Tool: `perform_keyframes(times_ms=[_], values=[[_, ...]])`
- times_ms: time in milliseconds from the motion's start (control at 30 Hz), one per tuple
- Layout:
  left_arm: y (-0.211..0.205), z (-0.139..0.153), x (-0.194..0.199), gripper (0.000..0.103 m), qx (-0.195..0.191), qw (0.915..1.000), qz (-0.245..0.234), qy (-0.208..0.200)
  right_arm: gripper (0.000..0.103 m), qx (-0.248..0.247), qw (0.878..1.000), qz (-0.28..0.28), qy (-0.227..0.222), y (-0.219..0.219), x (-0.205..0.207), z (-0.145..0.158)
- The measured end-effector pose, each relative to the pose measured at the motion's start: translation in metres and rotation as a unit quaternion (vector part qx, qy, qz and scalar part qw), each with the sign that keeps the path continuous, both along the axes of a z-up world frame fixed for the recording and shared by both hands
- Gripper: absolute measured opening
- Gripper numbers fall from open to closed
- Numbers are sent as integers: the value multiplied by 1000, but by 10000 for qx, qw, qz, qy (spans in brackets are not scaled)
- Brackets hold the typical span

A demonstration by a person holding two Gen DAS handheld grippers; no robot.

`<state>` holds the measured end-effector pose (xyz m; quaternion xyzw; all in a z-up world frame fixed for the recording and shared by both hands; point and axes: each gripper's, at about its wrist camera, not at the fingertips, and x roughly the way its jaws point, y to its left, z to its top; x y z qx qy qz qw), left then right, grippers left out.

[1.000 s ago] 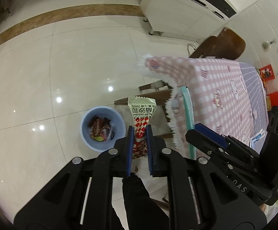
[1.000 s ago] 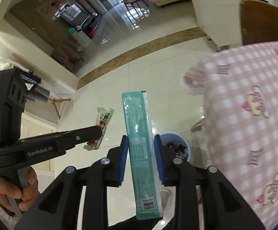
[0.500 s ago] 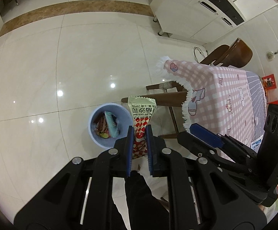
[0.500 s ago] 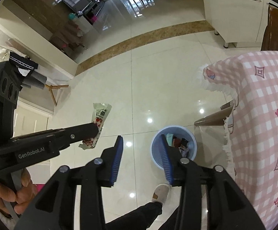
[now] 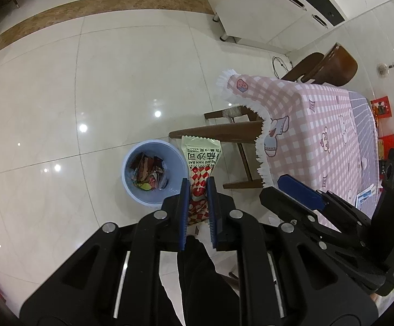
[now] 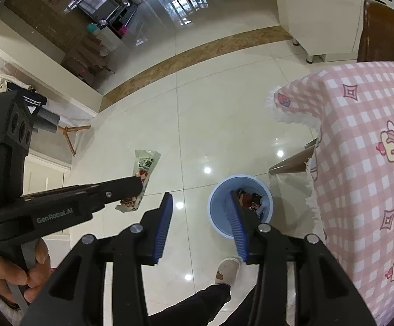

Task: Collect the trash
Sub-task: 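Open the right tool over the bucket while the left tool releases the wrapper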

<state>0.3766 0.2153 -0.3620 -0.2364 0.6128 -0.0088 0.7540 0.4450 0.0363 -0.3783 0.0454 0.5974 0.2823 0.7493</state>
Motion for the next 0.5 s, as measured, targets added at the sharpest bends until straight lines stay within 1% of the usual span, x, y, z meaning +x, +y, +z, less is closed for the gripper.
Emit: perform_keyframes(times_ms=[367, 500], values=[[-13, 1, 13, 13, 25, 9998, -207, 32, 45, 38, 9996, -268, -54, -15, 1, 11], [-15, 1, 17, 16, 71, 9997, -217, 56, 46, 11, 9994, -324, -90, -17, 1, 14]])
